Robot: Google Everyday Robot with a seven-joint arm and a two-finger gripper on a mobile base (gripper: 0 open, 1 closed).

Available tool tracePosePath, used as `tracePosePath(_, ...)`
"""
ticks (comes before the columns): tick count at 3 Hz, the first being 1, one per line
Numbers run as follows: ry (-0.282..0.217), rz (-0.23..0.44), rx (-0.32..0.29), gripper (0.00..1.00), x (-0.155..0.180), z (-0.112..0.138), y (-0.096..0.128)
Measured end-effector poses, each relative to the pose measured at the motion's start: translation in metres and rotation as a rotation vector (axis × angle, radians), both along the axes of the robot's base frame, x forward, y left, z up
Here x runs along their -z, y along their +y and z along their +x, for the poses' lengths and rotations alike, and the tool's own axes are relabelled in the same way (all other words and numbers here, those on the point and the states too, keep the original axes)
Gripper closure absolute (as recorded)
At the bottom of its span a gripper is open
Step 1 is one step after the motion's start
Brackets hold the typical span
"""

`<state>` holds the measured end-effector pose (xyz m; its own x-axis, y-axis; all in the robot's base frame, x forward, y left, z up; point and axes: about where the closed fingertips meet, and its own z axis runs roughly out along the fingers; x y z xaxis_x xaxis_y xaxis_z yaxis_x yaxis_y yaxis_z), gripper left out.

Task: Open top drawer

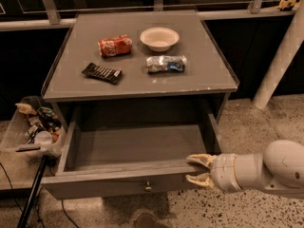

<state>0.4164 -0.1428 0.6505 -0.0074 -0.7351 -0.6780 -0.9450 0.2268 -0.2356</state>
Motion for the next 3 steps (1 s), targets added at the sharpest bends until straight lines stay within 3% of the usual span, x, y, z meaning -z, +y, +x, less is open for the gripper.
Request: tracePosePath(3, 0.000, 0.000, 0.000, 0.11, 0.0000, 0.0000, 0.0001)
